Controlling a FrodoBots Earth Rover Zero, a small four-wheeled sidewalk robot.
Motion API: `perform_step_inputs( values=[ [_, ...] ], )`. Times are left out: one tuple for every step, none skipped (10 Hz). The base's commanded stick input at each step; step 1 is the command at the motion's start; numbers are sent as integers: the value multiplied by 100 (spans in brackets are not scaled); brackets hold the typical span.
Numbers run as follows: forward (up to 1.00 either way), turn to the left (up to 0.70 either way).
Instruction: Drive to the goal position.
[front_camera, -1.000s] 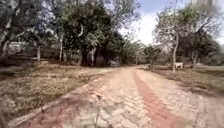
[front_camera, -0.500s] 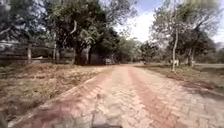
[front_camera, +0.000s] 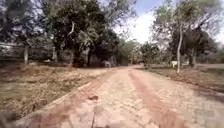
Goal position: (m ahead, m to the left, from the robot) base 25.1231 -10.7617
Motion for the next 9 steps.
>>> perform_step_inputs(
  values=[
    [85, -34],
    [85, -34],
    [85, -14],
    [85, -3],
    [85, 0],
    [85, 0],
    [85, 0],
    [85, 0],
    [85, 0]
  ],
)
